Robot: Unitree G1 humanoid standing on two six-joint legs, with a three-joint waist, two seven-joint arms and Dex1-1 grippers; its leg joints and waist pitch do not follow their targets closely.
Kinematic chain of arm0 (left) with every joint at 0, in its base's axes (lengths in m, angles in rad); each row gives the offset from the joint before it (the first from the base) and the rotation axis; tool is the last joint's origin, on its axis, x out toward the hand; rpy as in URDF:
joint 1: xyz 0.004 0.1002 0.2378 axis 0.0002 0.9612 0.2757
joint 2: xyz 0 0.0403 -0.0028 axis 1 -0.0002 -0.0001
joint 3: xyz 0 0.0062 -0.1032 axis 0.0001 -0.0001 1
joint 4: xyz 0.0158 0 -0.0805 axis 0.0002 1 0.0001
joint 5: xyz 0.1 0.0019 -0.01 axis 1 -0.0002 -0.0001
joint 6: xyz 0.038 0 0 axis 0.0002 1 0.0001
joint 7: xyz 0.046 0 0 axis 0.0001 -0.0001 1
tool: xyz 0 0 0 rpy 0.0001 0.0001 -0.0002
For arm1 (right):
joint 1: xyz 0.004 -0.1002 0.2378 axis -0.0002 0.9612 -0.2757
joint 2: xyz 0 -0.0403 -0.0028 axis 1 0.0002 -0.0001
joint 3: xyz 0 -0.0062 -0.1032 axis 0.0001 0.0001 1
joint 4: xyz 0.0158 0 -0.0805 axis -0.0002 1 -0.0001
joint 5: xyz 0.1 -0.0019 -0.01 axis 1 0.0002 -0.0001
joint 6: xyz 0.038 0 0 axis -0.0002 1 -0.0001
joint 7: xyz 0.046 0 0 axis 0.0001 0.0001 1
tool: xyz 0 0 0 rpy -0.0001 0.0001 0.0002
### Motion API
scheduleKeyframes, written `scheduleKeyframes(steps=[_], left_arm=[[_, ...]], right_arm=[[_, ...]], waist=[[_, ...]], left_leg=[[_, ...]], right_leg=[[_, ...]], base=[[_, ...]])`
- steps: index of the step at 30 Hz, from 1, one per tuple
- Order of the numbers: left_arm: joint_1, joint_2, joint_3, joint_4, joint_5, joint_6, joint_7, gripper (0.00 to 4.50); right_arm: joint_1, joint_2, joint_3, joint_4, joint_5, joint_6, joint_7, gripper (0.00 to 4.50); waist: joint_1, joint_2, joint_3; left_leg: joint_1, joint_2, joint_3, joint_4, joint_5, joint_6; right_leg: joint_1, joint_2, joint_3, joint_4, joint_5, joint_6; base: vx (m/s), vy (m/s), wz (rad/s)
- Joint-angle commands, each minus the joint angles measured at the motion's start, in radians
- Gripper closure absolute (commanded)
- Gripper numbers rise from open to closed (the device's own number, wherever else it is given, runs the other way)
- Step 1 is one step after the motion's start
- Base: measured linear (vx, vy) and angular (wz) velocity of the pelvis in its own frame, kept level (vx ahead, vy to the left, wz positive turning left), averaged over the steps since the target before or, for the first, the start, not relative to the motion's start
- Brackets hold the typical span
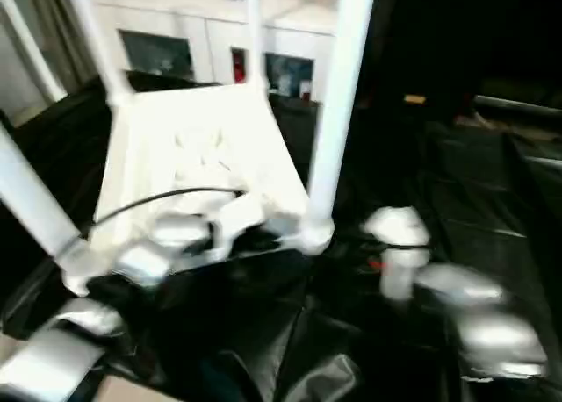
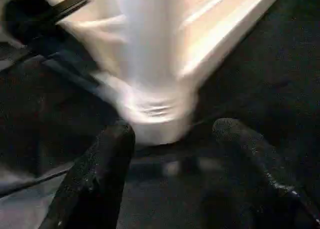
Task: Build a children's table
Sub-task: Rotate leg to tighten
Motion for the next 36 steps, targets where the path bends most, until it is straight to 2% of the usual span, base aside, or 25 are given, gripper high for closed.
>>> scheduleKeyframes(steps=[1, 3, 5, 6, 7, 8, 9, 11, 14, 19, 21, 23, 25, 27, 30, 32, 33, 34, 35, 36], left_arm=[[0.039, 0.018, -0.047, -0.041, -0.029, -0.023, -0.144, 4.50], [0.049, 0.036, -0.055, -0.067, -0.042, -0.026, -0.195, 4.50], [0.065, 0.058, -0.064, -0.110, -0.069, -0.023, -0.270, 4.50], [0.074, 0.067, -0.071, -0.135, -0.086, -0.035, -0.315, 4.50], [0.074, 0.067, -0.071, -0.135, -0.086, -0.035, -0.315, 4.50], [0.083, 0.073, -0.081, -0.158, -0.095, -0.038, -0.343, 4.50], [0.083, 0.073, -0.081, -0.158, -0.095, -0.038, -0.343, 4.50], [0.099, 0.085, -0.097, -0.196, -0.103, -0.056, -0.384, 4.50], [0.099, 0.100, -0.096, -0.198, -0.096, -0.066, -0.398, 4.50], [0.086, 0.114, -0.070, -0.160, -0.091, -0.136, -0.386, 4.50], [0.084, 0.119, -0.056, -0.154, -0.101, -0.144, -0.383, 4.05], [0.092, 0.132, -0.023, -0.178, -0.137, -0.135, -0.382, 3.93], [0.102, 0.139, 0.002, -0.210, -0.167, -0.108, -0.382, 3.70], [0.120, 0.152, 0.033, -0.264, -0.207, -0.079, -0.379, 3.51], [0.152, 0.198, 0.093, -0.397, -0.241, -0.010, -0.317, 3.37], [0.155, 0.200, 0.116, -0.422, -0.247, 0.019, -0.282, 3.08], [0.154, 0.196, 0.173, -0.449, -0.230, 0.077, -0.147, 3.08], [0.154, 0.196, 0.173, -0.449, -0.230, 0.077, -0.147, 3.05], [0.150, 0.188, 0.219, -0.433, -0.187, 0.108, -0.006, 3.04], [0.150, 0.180, 0.241, -0.424, -0.172, 0.126, 0.059, 2.86]], right_arm=[[-0.017, -0.008, -0.037, 0.030, 0.017, 0.008, -0.023, 1.67], [-0.021, -0.006, -0.058, 0.044, 0.018, 0.004, -0.046, 1.67], [-0.034, 0.001, -0.076, 0.086, 0.001, -0.010, -0.117, 1.67], [-0.043, 0.012, -0.071, 0.112, -0.033, -0.028, -0.166, 1.67], [-0.043, 0.013, -0.071, 0.113, -0.033, -0.028, -0.166, 1.67], [-0.048, 0.034, -0.069, 0.121, -0.047, -0.038, -0.195, 1.67], [-0.048, 0.034, -0.069, 0.121, -0.047, -0.038, -0.195, 1.67], [-0.059, 0.095, -0.056, 0.120, -0.059, -0.046, -0.249, 1.67], [-0.063, 0.149, -0.023, 0.111, -0.063, -0.053, -0.278, 1.67], [-0.061, 0.210, 0.011, 0.101, -0.075, -0.076, -0.332, 1.67], [-0.066, 0.232, 0.004, 0.110, -0.087, -0.088, -0.368, 1.57], [-0.071, 0.276, -0.018, 0.107, -0.091, -0.100, -0.424, 1.57], [-0.072, 0.299, -0.029, 0.099, -0.085, -0.105, -0.455, 1.57], [-0.069, 0.323, -0.034, 0.085, -0.082, -0.115, -0.502, 1.57], [-0.065, 0.356, -0.056, 0.021, -0.077, -0.098, -0.577, 1.57], [-0.062, 0.362, -0.058, 0.004, -0.078, -0.093, -0.591, 1.57], [-0.057, 0.380, -0.067, -0.032, -0.094, -0.074, -0.639, 1.57], [-0.057, 0.380, -0.067, -0.032, -0.094, -0.074, -0.639, 1.57], [-0.052, 0.396, -0.073, -0.049, -0.120, -0.049, -0.696, 1.57], [-0.050, 0.403, -0.075, -0.054, -0.131, -0.039, -0.722, 1.57]], waist=[[0.006, -0.025, -0.048], [0.010, -0.018, -0.053], [0.015, -0.014, -0.052], [0.021, -0.013, -0.053], [0.025, -0.012, -0.054], [0.031, -0.011, -0.051], [0.032, -0.011, -0.051], [0.035, -0.009, -0.049], [0.038, -0.009, -0.046], [0.041, -0.009, -0.045], [0.041, -0.010, -0.044], [0.039, -0.010, -0.044], [0.037, -0.008, -0.044], [0.029, -0.007, -0.042], [0.019, -0.001, -0.043], [0.014, -0.003, -0.044], [0.013, -0.001, -0.044], [0.011, -0.001, -0.044], [0.012, -0.003, -0.043], [0.008, -0.003, -0.041]], left_leg=[[-0.006, 0.037, -0.014, -0.046, -0.149, 0.118], [-0.002, 0.039, -0.011, -0.041, -0.090, 0.136], [-0.002, 0.041, -0.010, -0.041, -0.077, 0.138], [-0.001, 0.043, -0.006, -0.038, -0.066, 0.131], [0.001, 0.043, -0.006, -0.037, -0.067, 0.128], [0.005, 0.043, -0.003, -0.037, -0.082, 0.127], [0.003, 0.044, -0.003, -0.037, -0.089, 0.124], [0.001, 0.044, -0.003, -0.040, -0.110, 0.112], [0.005, 0.045, -0.004, -0.046, -0.162, 0.075], [0.002, 0.042, -0.005, -0.047, -0.171, 0.050], [0.001, 0.040, -0.006, -0.047, -0.174, 0.039], [0.001, 0.040, -0.006, -0.048, -0.182, 0.035], [0.002, 0.040, -0.008, -0.051, -0.205, 0.016], [0.001, 0.039, -0.009, -0.053, -0.210, 0.012], [0.001, 0.037, -0.009, -0.052, -0.190, 0.017], [0.001, 0.036, -0.008, -0.049, -0.169, 0.027], [0.000, 0.036, -0.007, -0.049, -0.165, 0.027], [0.001, 0.036, -0.007, -0.048, -0.165, 0.026], [0.000, 0.035, -0.008, -0.048, -0.167, 0.026], [0.000, 0.033, -0.007, -0.048, -0.174, 0.019]], right_leg=[[0.044, -0.063, 0.035, -0.066, -0.179, -0.226], [0.042, -0.057, 0.035, -0.050, -0.046, -0.266], [0.041, -0.056, 0.033, -0.044, -0.015, -0.278], [0.040, -0.055, 0.032, -0.039, 0.003, -0.288], [0.040, -0.055, 0.031, -0.039, 0.004, -0.290], [0.037, -0.055, 0.033, -0.041, -0.003, -0.291], [0.038, -0.057, 0.033, -0.039, -0.009, -0.290], [0.038, -0.060, 0.033, -0.042, -0.046, -0.278], [0.035, -0.060, 0.034, -0.049, -0.132, -0.253], [0.034, -0.060, 0.037, -0.048, -0.153, -0.228], [0.033, -0.061, 0.038, -0.049, -0.164, -0.219], [0.033, -0.062, 0.039, -0.049, -0.176, -0.215], [0.031, -0.066, 0.040, -0.048, -0.207, -0.214], [0.030, -0.062, 0.040, -0.048, -0.195, -0.222], [0.032, -0.055, 0.039, -0.041, -0.129, -0.231], [0.035, -0.054, 0.039, -0.036, -0.094, -0.232], [0.036, -0.053, 0.039, -0.036, -0.094, -0.231], [0.035, -0.052, 0.039, -0.035, -0.091, -0.232], [0.036, -0.053, 0.038, -0.037, -0.100, -0.229], [0.034, -0.049, 0.037, -0.039, -0.120, -0.221]], base=[[0.000, 0.000, 0.00], [0.000, 0.000, 0.00], [0.000, 0.000, 0.00], [0.000, 0.000, 0.00], [0.000, 0.000, 0.00], [0.000, 0.000, 0.00], [0.000, 0.000, 0.00], [0.000, 0.000, 0.00], [0.000, 0.000, 0.00], [0.000, 0.000, 0.00], [0.000, 0.000, 0.00], [0.000, 0.000, 0.00], [0.000, 0.000, 0.00], [0.000, 0.000, 0.00], [0.000, 0.000, 0.00], [0.000, 0.000, 0.00], [0.000, 0.000, 0.00], [0.000, 0.000, 0.00], [0.000, 0.000, 0.00], [0.000, 0.000, 0.00]])
